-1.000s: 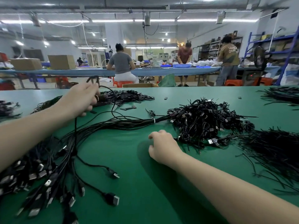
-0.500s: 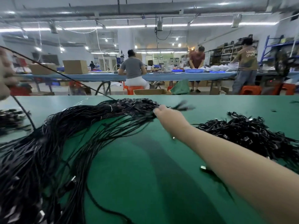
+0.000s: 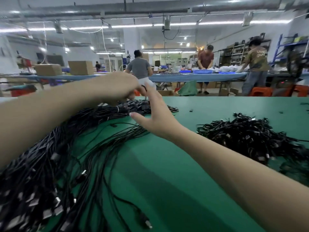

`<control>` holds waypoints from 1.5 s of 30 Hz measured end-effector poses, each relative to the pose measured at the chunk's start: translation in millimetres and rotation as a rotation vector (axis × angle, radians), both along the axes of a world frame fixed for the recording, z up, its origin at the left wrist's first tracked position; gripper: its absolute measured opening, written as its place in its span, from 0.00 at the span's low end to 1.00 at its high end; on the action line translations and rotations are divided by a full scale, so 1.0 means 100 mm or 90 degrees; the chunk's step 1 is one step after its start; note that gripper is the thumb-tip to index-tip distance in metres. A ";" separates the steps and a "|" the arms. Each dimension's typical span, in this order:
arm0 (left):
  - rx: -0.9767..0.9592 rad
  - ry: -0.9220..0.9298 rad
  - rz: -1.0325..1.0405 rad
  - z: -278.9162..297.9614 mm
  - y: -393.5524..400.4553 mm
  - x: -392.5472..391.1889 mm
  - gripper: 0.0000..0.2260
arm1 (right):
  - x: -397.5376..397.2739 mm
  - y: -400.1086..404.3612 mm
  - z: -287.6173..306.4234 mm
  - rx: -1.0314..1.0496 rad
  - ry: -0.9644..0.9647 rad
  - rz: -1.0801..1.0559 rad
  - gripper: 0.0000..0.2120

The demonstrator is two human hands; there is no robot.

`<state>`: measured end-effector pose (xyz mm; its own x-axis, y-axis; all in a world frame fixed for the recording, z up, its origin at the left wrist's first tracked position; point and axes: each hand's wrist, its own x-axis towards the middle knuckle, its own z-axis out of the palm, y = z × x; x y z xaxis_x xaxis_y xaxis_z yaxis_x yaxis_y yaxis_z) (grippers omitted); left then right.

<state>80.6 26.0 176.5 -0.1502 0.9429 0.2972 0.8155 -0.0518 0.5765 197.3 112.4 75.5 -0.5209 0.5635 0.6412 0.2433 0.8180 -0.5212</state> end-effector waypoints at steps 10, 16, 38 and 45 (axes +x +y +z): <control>-0.167 -0.162 -0.211 -0.79 -0.03 1.11 0.09 | 1.68 -0.38 -0.14 -0.166 0.101 -0.318 0.14; -0.173 -0.154 -0.208 -1.17 -0.09 1.22 0.06 | 2.17 -0.53 -0.20 -0.058 -0.251 -0.441 0.17; -0.181 -0.268 -0.046 -1.31 -0.03 1.28 0.26 | 2.04 -0.67 -0.23 -0.072 -0.088 -0.267 0.11; -0.292 -0.640 -0.126 -1.24 -0.04 1.28 0.32 | 1.83 -0.82 -0.21 -0.044 -0.008 -0.239 0.10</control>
<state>208.7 21.8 52.3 0.0378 0.9660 -0.2559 -0.0295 0.2571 0.9659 380.4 30.0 54.3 -0.2780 0.7581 0.5899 0.5257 0.6341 -0.5671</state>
